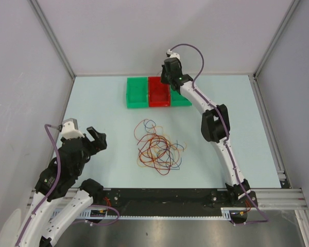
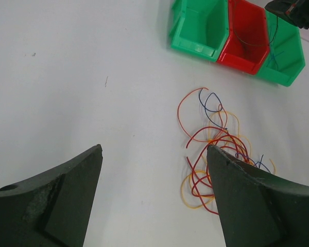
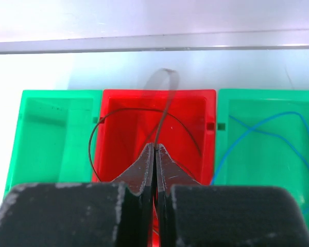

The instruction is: Untangle the cables

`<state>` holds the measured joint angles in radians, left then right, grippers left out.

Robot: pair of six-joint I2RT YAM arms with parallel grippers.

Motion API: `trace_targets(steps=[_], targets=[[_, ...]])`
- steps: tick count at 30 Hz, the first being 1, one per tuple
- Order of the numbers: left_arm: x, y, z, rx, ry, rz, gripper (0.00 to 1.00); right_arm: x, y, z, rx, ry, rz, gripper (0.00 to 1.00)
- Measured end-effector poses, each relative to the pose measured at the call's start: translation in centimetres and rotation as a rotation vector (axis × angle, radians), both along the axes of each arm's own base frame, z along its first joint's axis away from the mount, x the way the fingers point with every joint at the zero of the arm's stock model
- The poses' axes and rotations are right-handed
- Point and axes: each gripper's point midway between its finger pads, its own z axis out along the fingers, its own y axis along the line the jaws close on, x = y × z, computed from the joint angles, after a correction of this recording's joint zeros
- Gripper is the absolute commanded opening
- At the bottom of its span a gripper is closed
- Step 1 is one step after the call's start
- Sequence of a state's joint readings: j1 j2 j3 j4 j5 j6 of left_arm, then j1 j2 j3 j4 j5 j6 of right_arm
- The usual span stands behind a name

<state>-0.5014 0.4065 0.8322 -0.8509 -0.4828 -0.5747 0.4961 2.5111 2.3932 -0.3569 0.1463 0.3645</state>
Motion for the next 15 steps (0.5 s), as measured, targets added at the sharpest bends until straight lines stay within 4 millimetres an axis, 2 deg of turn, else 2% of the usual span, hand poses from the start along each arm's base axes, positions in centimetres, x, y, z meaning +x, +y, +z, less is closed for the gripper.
trace_targets(steps=[6, 10, 15], targets=[[0.2, 0.0, -0.3, 0.008, 0.015, 0.006, 0.87, 0.4, 1.5, -1.3, -0.016, -0.040, 0.064, 0.00], [0.3, 0.1, -0.4, 0.011, 0.020, 0.015, 0.87, -0.3, 2.7, -3.6, -0.052, -0.035, 0.106, 0.00], [0.4, 0.1, -0.4, 0.010, 0.021, 0.016, 0.87, -1.4, 3.1, -6.7, -0.097, 0.004, 0.135, 0.00]])
